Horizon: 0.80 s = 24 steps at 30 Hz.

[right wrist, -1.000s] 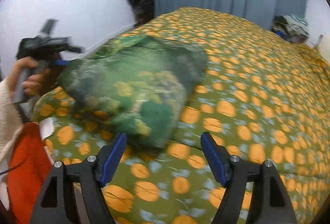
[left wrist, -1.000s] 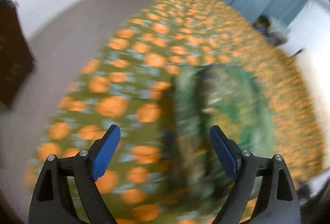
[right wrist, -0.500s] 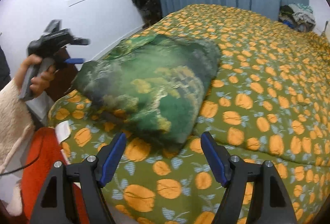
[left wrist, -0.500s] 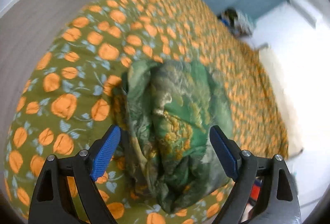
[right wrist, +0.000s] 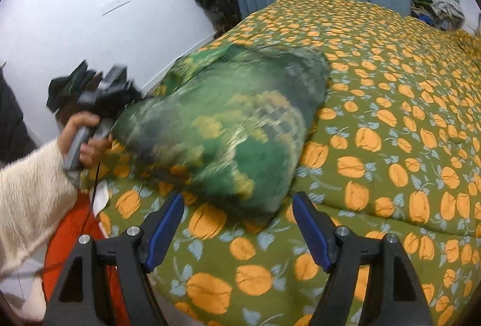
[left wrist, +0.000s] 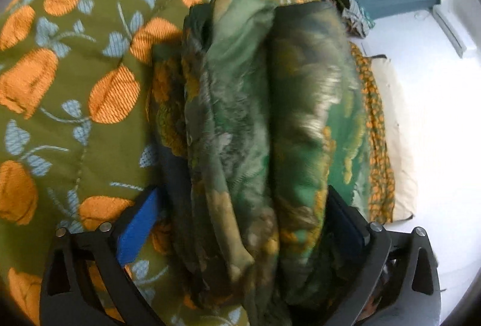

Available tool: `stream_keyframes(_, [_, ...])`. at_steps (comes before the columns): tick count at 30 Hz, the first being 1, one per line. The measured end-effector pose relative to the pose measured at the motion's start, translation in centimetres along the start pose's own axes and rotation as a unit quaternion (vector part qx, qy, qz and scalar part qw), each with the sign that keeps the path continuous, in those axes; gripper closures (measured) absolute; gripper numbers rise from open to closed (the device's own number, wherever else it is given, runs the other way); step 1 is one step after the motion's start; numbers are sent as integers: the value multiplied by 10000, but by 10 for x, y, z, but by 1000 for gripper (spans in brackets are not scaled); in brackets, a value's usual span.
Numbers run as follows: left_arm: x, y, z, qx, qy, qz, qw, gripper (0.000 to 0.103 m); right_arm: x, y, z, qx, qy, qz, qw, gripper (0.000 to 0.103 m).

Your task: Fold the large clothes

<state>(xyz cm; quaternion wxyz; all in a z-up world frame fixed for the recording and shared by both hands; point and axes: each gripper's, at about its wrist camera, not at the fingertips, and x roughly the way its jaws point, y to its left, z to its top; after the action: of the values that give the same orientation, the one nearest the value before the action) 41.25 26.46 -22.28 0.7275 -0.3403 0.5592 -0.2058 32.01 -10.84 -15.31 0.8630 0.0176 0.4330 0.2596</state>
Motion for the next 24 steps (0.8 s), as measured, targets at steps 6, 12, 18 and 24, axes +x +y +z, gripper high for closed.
stream_keyframes(6, [16,7,3,-35,188,-91,9998,0,16,-38,12,543,159,-126,9983,27])
stream_keyframes(12, [16,5,4,-15,185,-82,9998,0,58,-87,25,1501,359,1232,9803,27])
stream_keyframes(18, [20,-2,3,56,196,-300,9993,0,129,-111,34,2361,564,2306,9423,26])
stream_keyframes(24, [25,4,10,27,267,-436,9987,0,169,-101,41,2359,760,2725,9297,9])
